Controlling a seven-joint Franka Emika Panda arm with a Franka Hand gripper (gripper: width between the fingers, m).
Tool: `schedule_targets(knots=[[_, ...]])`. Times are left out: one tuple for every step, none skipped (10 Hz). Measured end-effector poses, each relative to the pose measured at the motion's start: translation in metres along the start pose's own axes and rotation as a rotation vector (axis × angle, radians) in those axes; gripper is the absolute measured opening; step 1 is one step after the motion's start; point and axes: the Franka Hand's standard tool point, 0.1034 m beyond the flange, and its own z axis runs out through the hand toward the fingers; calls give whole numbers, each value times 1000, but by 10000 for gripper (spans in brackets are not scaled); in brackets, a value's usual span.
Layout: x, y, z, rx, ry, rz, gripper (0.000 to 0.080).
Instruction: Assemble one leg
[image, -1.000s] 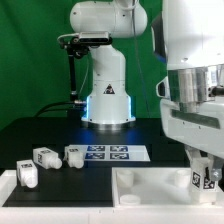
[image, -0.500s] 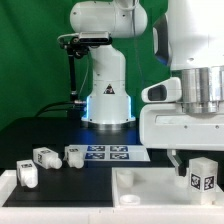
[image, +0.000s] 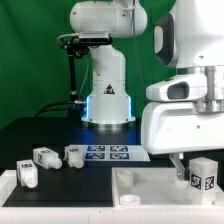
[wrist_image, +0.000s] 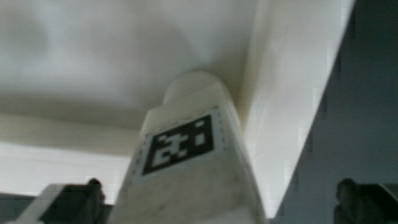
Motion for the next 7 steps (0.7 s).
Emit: schedule_targets(knots=[[0,0,0,2,1,41,649],[0,1,0,2,1,66,518],[0,1,0,1,1,66,518],[0,1,0,1,1,94,377],[0,3,0,-1,1,174,285],[0,4,1,-3,4,269,285],[2,7,1,-3,17,357,285]])
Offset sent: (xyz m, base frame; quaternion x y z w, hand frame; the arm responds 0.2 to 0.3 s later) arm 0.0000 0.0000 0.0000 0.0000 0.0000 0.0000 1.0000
